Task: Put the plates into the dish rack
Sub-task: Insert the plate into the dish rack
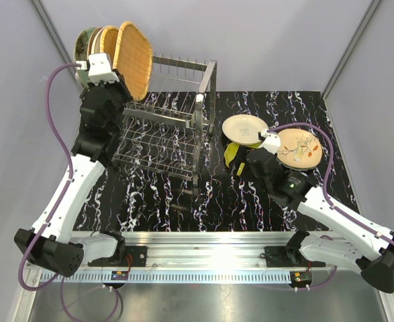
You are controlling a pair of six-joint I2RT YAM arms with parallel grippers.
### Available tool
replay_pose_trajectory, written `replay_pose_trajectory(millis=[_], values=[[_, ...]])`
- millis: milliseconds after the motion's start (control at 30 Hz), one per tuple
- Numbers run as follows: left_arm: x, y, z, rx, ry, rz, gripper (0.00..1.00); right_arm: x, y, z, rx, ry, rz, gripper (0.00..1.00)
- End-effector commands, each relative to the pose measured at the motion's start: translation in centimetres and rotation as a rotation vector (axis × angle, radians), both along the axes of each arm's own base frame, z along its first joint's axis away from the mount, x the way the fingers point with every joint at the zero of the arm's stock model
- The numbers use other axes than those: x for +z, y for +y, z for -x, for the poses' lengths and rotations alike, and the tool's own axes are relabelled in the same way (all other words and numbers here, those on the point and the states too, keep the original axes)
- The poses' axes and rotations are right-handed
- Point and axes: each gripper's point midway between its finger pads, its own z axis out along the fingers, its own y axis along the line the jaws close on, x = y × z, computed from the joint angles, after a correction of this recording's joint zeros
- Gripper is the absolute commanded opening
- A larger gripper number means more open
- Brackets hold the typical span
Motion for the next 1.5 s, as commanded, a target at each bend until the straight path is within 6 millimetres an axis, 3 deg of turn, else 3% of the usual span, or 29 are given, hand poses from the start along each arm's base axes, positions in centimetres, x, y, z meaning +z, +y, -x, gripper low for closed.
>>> replay_pose_trajectory(millis=[0, 233, 567, 767, 1100, 1467], values=[[3.8, 0.4, 1.4, -0.012, -0.125, 0.056, 0.27, 0.8, 0.0, -0.2, -0.01, -0.021, -0.041, 0.83], [3.7, 0.5, 1.8, -0.012, -0.118, 0.054, 0.31, 0.7, 0.0, -0.1, -0.008, -0.018, -0.049, 0.83], [4.5, 0.9, 2.7, -0.004, -0.134, 0.062, 0.67, 0.7, 0.0, 0.1, -0.006, -0.016, -0.059, 0.83], [6.3, 1.8, 3.9, 0.026, -0.155, 0.051, 0.78, 0.9, 0.0, 0.2, -0.002, -0.015, -0.068, 0.83], [8.1, 3.3, 5.9, 0.072, -0.158, 0.009, 0.85, 1.4, 0.3, 0.3, 0.007, -0.021, -0.094, 0.83], [5.9, 3.4, 6.9, 0.056, -0.075, -0.039, 0.84, 1.5, 0.3, 0.8, 0.018, -0.014, -0.116, 0.83]])
